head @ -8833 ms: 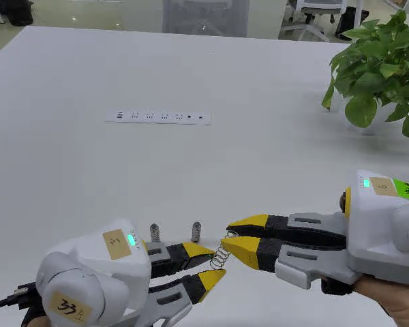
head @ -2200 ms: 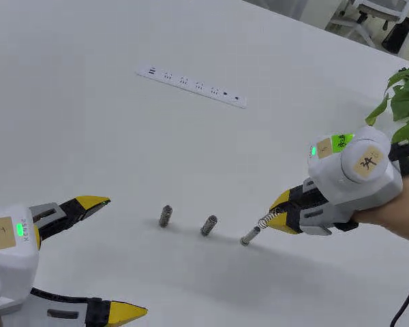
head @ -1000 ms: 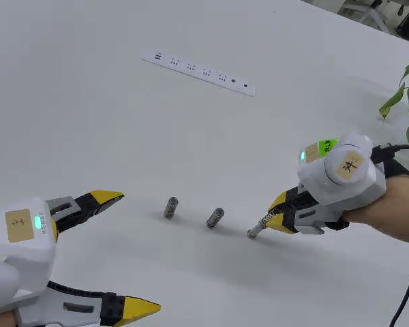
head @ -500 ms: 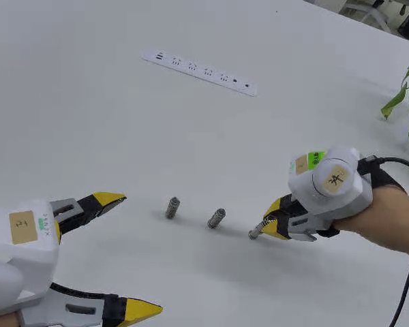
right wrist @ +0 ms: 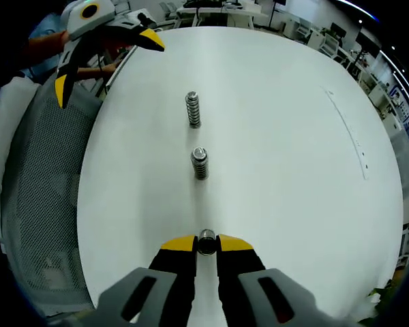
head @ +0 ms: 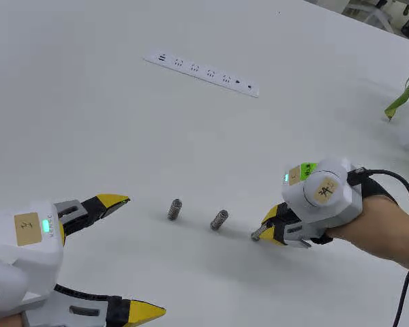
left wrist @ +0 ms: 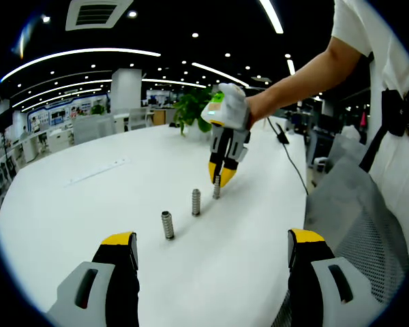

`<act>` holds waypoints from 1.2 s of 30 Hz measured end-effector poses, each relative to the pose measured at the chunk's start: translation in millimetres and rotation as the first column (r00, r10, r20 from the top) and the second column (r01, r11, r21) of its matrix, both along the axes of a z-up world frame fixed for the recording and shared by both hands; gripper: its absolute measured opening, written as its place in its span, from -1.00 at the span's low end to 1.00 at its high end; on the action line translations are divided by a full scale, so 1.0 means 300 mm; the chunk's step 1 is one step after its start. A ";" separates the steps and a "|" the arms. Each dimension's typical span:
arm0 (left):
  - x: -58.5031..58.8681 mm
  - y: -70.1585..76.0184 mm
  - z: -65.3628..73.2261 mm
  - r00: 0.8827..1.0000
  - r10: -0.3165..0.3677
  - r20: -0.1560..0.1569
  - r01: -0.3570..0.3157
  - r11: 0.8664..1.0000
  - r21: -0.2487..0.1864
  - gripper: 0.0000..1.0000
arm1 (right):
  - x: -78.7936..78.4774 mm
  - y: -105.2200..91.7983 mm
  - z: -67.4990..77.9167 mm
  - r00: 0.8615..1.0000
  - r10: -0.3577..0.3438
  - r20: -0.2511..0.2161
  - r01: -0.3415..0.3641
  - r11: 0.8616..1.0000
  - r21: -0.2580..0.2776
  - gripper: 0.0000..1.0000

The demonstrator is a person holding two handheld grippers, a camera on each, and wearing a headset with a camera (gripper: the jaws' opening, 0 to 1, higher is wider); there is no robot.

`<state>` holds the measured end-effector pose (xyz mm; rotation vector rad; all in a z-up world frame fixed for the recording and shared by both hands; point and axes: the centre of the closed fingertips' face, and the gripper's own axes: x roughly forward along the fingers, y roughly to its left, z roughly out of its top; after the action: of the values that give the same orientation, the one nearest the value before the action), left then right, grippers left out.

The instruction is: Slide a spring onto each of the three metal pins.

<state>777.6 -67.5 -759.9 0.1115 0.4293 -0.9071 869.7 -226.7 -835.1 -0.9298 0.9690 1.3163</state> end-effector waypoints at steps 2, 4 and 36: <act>0.001 0.000 0.000 1.000 0.000 -0.001 0.000 1.000 -0.002 0.85 | -0.001 -0.001 -0.007 1.000 0.001 0.001 -0.001 1.000 -0.003 -0.76; 0.001 0.001 -0.002 1.000 0.000 -0.001 0.000 1.000 0.000 0.85 | -0.002 -0.001 -0.006 1.000 0.001 0.001 -0.001 1.000 -0.003 -0.76; -0.007 0.003 -0.001 1.000 -0.006 0.001 0.006 1.000 0.012 0.85 | -0.001 0.001 0.003 1.000 -0.020 0.015 0.019 1.000 0.023 -0.58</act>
<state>775.5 -66.5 -760.1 0.1245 0.4335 -0.9106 869.5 -226.4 -834.3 -0.9093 0.9474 1.2998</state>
